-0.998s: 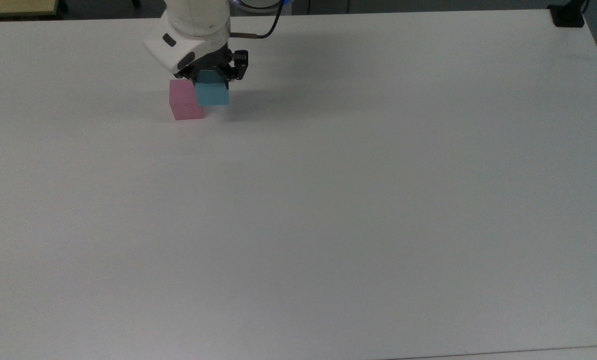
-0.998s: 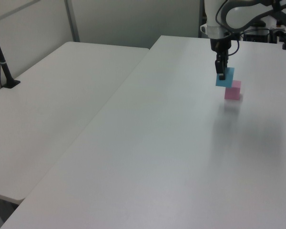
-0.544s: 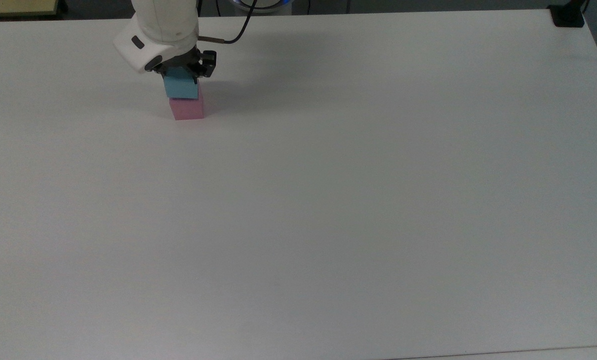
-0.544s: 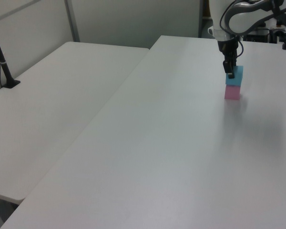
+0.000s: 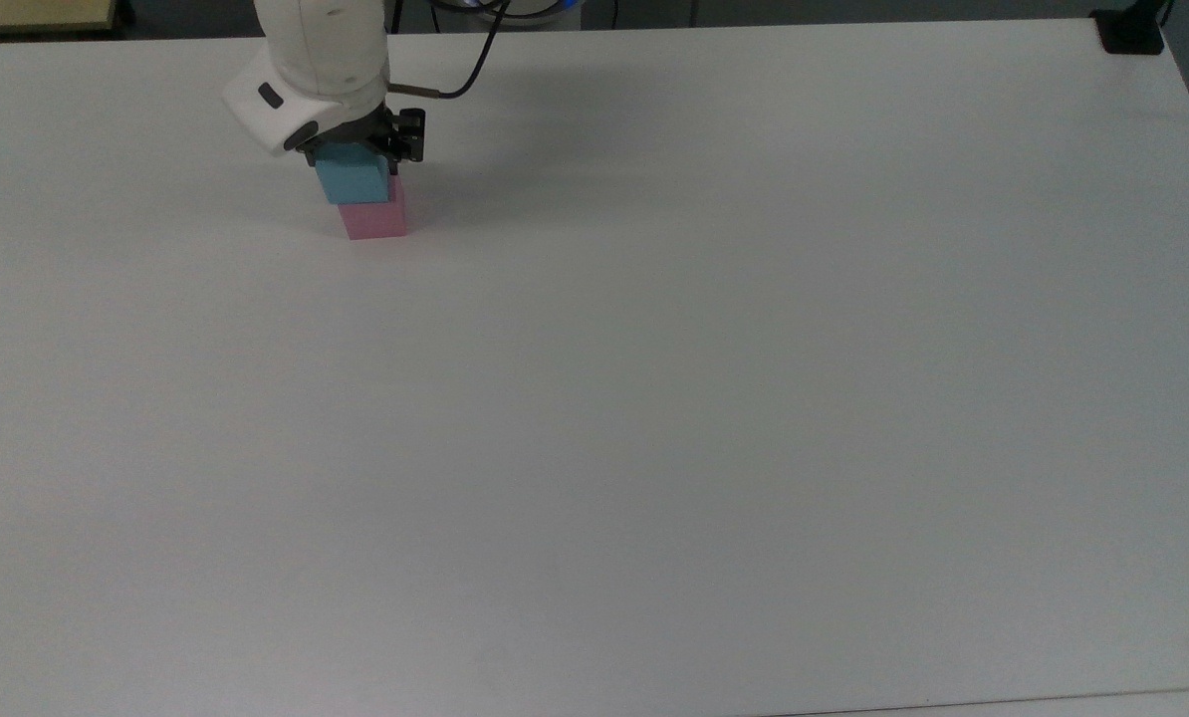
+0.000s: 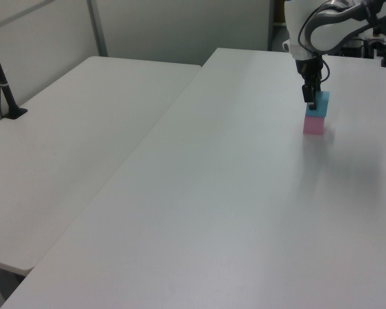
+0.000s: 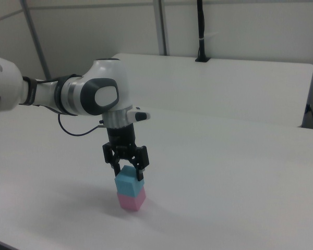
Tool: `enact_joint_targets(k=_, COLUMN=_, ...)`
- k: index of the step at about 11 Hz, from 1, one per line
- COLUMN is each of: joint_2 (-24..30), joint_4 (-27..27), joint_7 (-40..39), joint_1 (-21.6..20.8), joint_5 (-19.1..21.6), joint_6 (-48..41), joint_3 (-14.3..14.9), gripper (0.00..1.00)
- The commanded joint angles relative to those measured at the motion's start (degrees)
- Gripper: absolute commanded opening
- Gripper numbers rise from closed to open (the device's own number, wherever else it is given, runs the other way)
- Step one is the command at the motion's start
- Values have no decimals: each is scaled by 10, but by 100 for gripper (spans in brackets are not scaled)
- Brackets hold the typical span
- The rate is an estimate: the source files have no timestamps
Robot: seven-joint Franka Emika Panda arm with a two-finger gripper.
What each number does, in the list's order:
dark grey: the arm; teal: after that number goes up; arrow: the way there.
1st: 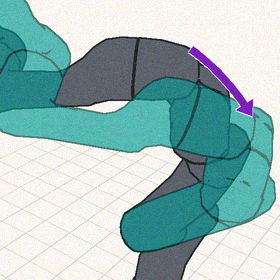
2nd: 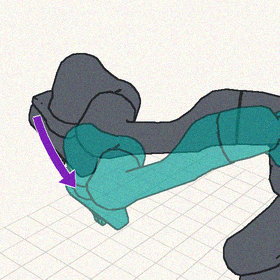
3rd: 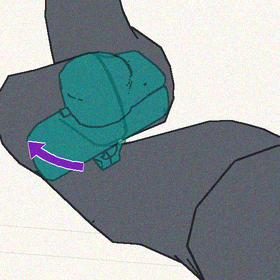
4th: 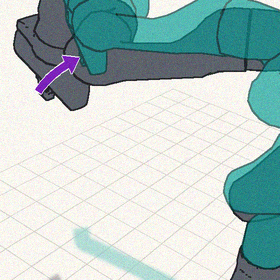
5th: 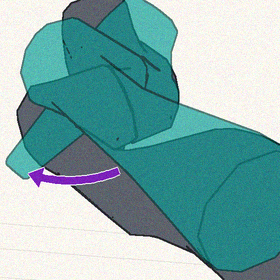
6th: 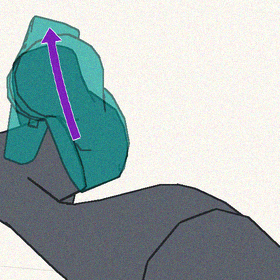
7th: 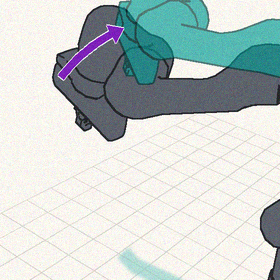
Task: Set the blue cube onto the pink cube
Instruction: 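Open the gripper to release the blue cube onto the pink cube, then raise the open gripper up away from the stacked cubes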
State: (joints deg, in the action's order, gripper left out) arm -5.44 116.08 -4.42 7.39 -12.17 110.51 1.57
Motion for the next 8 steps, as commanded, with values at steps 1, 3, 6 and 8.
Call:
enact_joint_targets(k=1, joint_2=10, joint_4=9, joint_7=30, joint_1=2, joint_5=-8, joint_6=10, joint_3=-2, gripper=100)
enact_joint_targets(k=3, joint_2=24, joint_4=-17, joint_7=32, joint_1=1, joint_5=-5, joint_6=-19, joint_3=-2, gripper=100)
enact_joint_targets(k=6, joint_2=62, joint_4=-82, joint_7=36, joint_1=0, joint_5=15, joint_6=-120, joint_3=-2, gripper=100)
enact_joint_targets(k=8, joint_2=102, joint_4=-96, joint_7=38, joint_1=0, joint_5=24, joint_6=-162, joint_3=0, gripper=100)
